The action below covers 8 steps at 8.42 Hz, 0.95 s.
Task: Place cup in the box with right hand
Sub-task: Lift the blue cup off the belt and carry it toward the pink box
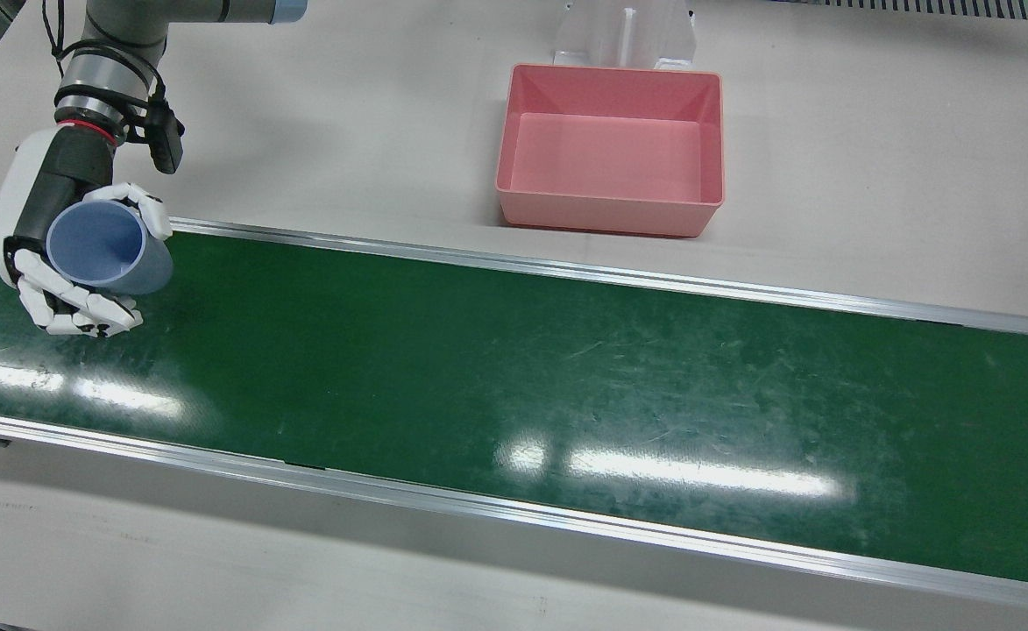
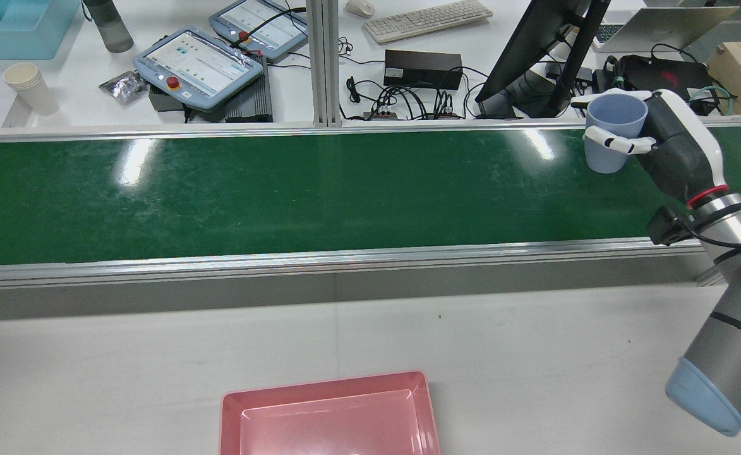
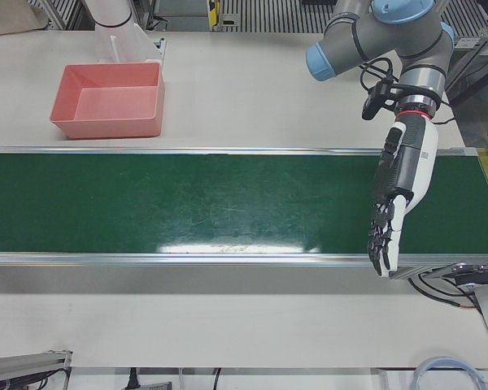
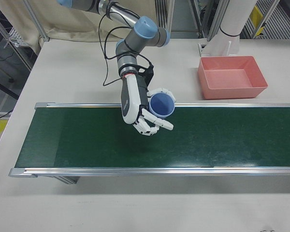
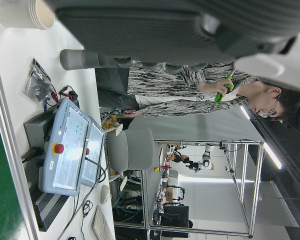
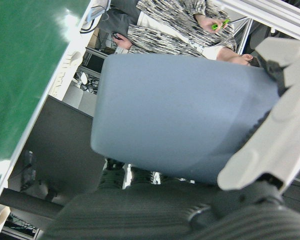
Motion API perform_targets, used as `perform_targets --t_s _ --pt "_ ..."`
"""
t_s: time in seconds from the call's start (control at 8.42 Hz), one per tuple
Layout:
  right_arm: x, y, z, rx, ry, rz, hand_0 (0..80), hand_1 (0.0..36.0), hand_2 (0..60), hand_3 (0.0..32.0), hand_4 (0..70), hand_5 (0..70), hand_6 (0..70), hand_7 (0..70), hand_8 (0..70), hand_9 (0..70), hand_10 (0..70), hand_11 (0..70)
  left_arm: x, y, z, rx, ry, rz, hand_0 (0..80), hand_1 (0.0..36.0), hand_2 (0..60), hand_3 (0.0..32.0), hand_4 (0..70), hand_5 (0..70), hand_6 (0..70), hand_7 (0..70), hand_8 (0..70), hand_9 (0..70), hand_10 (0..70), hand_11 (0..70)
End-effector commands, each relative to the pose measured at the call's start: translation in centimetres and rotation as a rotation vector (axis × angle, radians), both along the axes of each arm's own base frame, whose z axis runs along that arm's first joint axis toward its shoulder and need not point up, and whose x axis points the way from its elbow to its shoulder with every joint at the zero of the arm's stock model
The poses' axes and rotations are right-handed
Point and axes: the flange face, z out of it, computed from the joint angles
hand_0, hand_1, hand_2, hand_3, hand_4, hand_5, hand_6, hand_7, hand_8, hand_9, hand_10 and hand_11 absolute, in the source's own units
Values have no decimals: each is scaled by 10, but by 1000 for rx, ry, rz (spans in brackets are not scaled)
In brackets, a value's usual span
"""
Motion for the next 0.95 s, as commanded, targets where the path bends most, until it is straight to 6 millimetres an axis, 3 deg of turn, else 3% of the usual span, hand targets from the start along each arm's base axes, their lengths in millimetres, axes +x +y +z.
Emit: perform_targets --t_s 0.0,0.36,0.48,0.71,0.83 --pt "20 54 -91 142 -41 -52 447 179 600 0 700 89 386 700 591 700 336 471 0 0 0 1 0 0 0 0 0 0 0 0 0 0 0 0 0 0" --pt "-45 134 -192 354 -19 -216 423 143 600 0 700 85 389 700 607 700 362 502 0 0 0 0 0 0 0 0 0 0 0 0 0 0 0 0 0 0" --pt "-78 156 -202 367 -9 -270 426 142 600 0 700 83 389 700 609 700 361 500 0 0 0 0 0 0 0 0 0 0 0 0 0 0 0 0 0 0" --pt "-141 203 -202 348 33 -362 431 136 600 0 700 77 387 700 606 700 355 490 0 0 -1 1 0 0 0 0 0 0 0 0 0 0 0 0 0 0" --pt "-163 218 -197 345 67 -388 423 128 572 0 700 77 387 700 601 700 357 494 0 0 0 0 0 0 0 0 0 0 0 0 0 0 0 0 0 0"
